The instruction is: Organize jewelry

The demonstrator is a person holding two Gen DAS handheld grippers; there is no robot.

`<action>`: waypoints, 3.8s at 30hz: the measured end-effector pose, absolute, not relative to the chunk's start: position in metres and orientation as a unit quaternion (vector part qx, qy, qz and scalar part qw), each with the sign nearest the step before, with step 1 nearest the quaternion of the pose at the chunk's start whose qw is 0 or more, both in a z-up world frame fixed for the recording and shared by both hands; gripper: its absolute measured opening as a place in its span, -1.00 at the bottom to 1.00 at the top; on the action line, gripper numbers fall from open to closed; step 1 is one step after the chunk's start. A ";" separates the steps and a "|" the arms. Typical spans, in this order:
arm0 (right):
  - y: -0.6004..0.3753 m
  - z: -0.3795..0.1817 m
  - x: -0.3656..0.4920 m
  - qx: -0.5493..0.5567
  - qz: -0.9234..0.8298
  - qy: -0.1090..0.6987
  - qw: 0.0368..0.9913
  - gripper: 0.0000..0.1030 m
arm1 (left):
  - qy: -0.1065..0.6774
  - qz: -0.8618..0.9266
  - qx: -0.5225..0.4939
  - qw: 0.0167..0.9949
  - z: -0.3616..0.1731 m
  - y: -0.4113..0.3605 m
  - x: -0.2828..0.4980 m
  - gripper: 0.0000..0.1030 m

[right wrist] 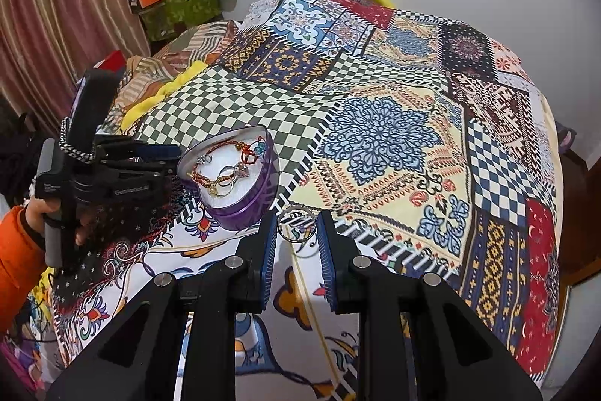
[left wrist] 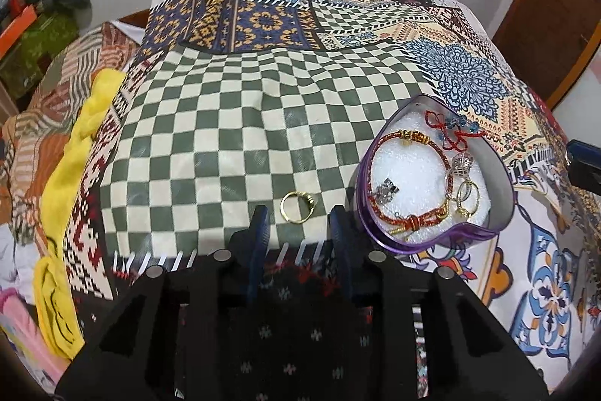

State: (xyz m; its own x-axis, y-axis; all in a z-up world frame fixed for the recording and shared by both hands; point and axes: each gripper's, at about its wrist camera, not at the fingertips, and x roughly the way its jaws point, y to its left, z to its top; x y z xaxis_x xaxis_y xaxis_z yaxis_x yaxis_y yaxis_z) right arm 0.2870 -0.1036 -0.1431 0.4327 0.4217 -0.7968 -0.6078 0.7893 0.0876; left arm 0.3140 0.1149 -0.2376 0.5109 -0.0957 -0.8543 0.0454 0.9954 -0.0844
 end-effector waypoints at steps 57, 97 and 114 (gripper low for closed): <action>-0.057 -0.148 0.301 -0.093 0.349 0.445 0.819 -0.61 | 0.456 -0.027 -0.001 0.890 -0.225 0.120 0.291 -0.65; -0.046 -0.144 0.308 -0.101 0.342 0.440 0.824 -0.33 | 0.426 -0.087 -0.040 0.900 -0.174 0.087 0.284 -0.62; -0.100 0.016 0.198 -0.048 0.328 0.222 0.917 -0.33 | 0.199 -0.030 -0.044 0.978 -0.005 0.086 0.152 -0.38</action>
